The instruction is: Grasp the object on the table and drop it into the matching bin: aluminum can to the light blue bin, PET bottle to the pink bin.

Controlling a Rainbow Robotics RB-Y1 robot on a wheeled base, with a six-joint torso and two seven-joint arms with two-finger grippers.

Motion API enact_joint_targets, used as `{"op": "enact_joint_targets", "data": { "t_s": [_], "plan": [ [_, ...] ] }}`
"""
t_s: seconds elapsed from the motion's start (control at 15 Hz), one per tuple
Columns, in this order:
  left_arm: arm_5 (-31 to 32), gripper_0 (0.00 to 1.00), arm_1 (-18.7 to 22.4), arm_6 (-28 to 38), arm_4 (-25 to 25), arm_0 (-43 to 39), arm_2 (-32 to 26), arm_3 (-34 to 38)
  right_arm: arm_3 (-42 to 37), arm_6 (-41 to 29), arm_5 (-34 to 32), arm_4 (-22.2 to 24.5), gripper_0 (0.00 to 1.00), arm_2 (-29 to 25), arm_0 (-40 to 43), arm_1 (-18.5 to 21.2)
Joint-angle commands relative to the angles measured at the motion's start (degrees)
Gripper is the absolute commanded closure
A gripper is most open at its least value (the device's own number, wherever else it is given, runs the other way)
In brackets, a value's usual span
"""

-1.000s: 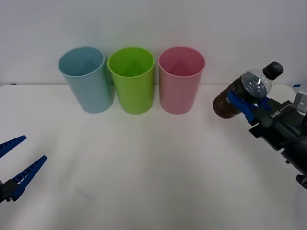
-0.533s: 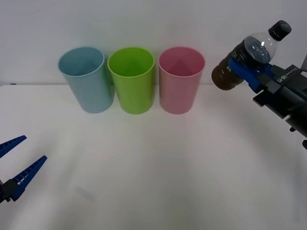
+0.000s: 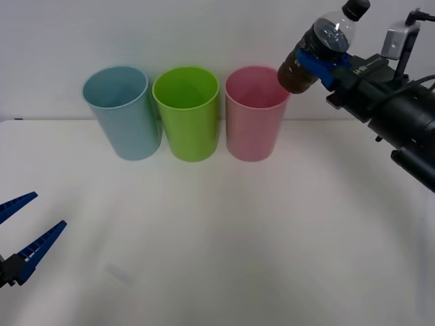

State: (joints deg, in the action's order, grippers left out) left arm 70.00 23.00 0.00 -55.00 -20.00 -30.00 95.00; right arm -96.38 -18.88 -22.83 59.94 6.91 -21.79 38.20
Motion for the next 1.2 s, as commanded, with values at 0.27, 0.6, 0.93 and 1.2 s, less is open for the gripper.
{"op": "enact_joint_targets", "data": {
  "t_s": [0.27,0.6,0.93,1.2],
  "plan": [
    [0.0,0.0,0.0,0.0,0.0,0.0,0.0,0.0,13.59,-0.98,-0.02,9.75,1.0,2.49,-11.16,-8.94],
    [0.0,0.0,0.0,0.0,0.0,0.0,0.0,0.0,25.19,-0.54,0.07,14.32,1.0,2.58,-19.25,-14.74],
    [0.0,0.0,0.0,0.0,0.0,0.0,0.0,0.0,25.8,-0.45,-0.02,14.32,1.0,2.85,-19.6,-15.0],
    [0.0,0.0,0.0,0.0,0.0,0.0,0.0,0.0,25.8,-0.1,-0.02,14.32,0.0,2.93,-19.6,-14.91]
  ]
}}
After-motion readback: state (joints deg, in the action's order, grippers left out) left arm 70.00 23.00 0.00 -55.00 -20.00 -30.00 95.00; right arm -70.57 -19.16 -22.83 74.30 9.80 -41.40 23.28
